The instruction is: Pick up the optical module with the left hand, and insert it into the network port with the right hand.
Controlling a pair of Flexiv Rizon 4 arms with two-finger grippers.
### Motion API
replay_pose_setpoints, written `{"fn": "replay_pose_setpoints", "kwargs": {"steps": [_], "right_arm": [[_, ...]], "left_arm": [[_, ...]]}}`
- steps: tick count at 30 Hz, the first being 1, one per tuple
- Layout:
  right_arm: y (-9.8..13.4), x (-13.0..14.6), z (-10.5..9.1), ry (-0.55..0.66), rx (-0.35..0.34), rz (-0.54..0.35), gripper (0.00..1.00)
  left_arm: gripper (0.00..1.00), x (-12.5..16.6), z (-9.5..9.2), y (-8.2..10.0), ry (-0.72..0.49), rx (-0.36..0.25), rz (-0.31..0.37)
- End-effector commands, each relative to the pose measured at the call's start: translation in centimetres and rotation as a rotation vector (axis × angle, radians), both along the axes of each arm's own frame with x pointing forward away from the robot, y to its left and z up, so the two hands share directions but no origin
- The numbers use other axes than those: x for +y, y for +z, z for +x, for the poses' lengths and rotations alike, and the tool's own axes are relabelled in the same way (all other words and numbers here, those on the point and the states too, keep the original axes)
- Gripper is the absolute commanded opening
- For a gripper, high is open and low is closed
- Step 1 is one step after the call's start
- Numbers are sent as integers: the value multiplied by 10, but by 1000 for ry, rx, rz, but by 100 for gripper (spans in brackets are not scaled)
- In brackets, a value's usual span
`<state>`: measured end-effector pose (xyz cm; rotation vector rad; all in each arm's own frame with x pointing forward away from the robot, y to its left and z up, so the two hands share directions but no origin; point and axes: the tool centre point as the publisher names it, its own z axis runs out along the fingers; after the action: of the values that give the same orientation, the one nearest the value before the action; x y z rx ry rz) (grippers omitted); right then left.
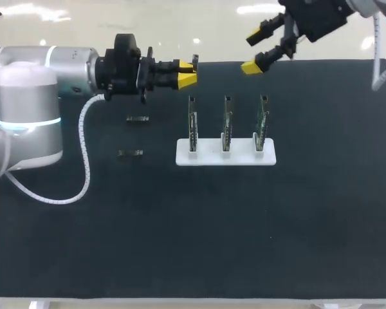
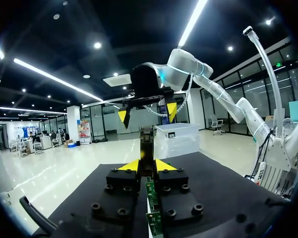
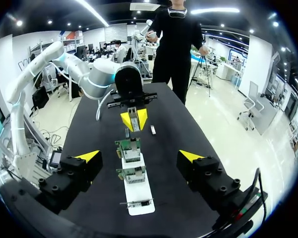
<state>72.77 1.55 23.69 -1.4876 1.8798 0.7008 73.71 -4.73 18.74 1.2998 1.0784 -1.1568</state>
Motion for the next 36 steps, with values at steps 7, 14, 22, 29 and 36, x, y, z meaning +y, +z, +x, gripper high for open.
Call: {"fn": "replay_pose_setpoints", "kwargs": {"steps": [7, 14, 22, 29, 36], "right_arm": [[5, 47, 13, -32, -2, -29, 100], [6, 66, 15, -31, -2, -12, 100], [1, 78, 15, -32, -8, -1, 100], [-6, 87, 9, -53, -23, 6, 100], [-9, 91, 6, -57, -33, 7, 100]], "left_arm": [[0, 0, 0, 0, 0, -2, -1], [0, 0, 0, 0, 0, -2, -1], [0, 0, 0, 0, 0, -2, -1], [0, 0, 0, 0, 0, -2, -1], [0, 0, 0, 0, 0, -2, -1]]}}
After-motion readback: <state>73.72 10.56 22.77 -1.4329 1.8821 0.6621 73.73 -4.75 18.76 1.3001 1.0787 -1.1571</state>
